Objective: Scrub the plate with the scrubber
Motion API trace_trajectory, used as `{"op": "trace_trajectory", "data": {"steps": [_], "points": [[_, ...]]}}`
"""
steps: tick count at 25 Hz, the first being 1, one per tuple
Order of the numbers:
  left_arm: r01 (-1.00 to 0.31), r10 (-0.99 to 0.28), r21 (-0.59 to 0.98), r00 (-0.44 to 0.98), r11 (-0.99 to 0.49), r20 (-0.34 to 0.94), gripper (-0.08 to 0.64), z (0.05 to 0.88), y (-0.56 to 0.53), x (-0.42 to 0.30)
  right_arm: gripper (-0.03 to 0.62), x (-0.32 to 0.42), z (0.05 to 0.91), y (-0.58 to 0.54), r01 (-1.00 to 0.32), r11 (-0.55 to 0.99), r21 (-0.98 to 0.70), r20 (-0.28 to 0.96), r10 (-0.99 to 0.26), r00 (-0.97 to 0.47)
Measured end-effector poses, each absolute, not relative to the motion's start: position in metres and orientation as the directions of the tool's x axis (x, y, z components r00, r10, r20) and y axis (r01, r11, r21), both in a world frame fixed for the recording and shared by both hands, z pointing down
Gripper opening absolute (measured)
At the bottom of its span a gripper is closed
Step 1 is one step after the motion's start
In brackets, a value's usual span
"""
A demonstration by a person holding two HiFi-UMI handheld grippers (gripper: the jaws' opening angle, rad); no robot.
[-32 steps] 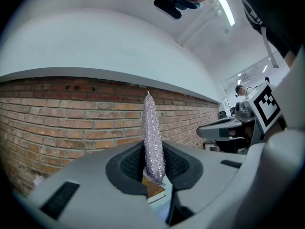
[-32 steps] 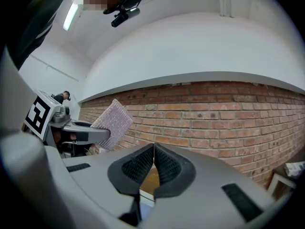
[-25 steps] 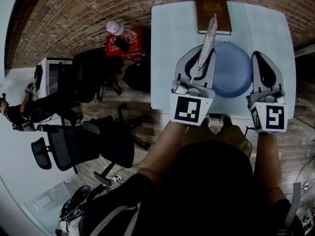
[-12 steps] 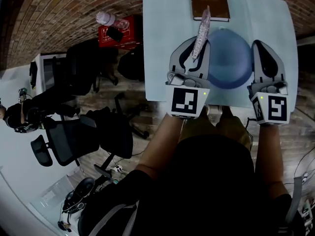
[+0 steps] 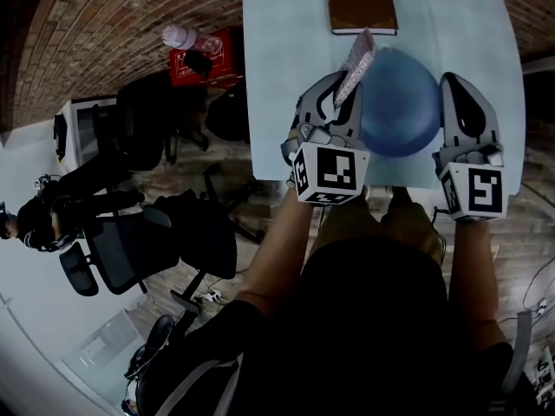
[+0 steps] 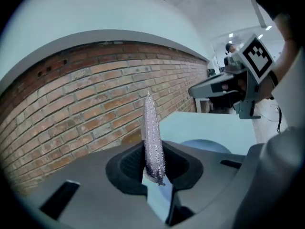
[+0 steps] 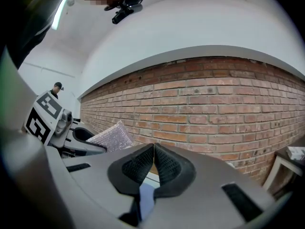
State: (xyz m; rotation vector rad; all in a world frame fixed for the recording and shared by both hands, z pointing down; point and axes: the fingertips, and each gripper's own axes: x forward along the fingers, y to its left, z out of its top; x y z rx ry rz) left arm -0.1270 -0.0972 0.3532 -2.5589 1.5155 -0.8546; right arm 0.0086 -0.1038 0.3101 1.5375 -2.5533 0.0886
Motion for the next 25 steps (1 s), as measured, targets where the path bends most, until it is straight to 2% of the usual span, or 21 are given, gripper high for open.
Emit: {"op": "trace_trajectory", "data": {"steps": [5, 10, 14, 20, 25], "points": [[-0.705, -0.764, -0.386, 0.348, -0.595, 0.543, 0.080, 0.377, -0.097, -0.114, 0.035, 0.017, 0.320, -0.106, -0.885, 0.465, 0.015, 0.185, -0.871, -0.454], [-0.660, -0.677, -0.351, 0.331, -0.664, 0.658, 0.080, 0.410, -0.092, -0.104, 0.035, 0.026, 0.328, -0.107, -0.889, 0.458, 0.000, 0.199, -0.871, -0.449], [-0.651, -0.651, -0.340, 0.319, -0.678, 0.688, 0.080, 0.423, -0.093, -0.099, 0.035, 0.037, 0.335, -0.110, -0.896, 0.445, -0.014, 0.225, -0.871, -0.436], [-0.633, -0.623, -0.326, 0.325, -0.702, 0.712, 0.080, 0.439, -0.095, -0.085, 0.037, 0.053, 0.383, -0.110, -0.909, 0.414, -0.051, 0.375, -0.836, -0.402], [-0.622, -0.600, -0.310, 0.329, -0.719, 0.729, 0.080, 0.451, -0.092, -0.074, 0.037, 0.056, 0.430, -0.100, -0.893, 0.434, -0.118, 0.516, -0.742, -0.428]]}}
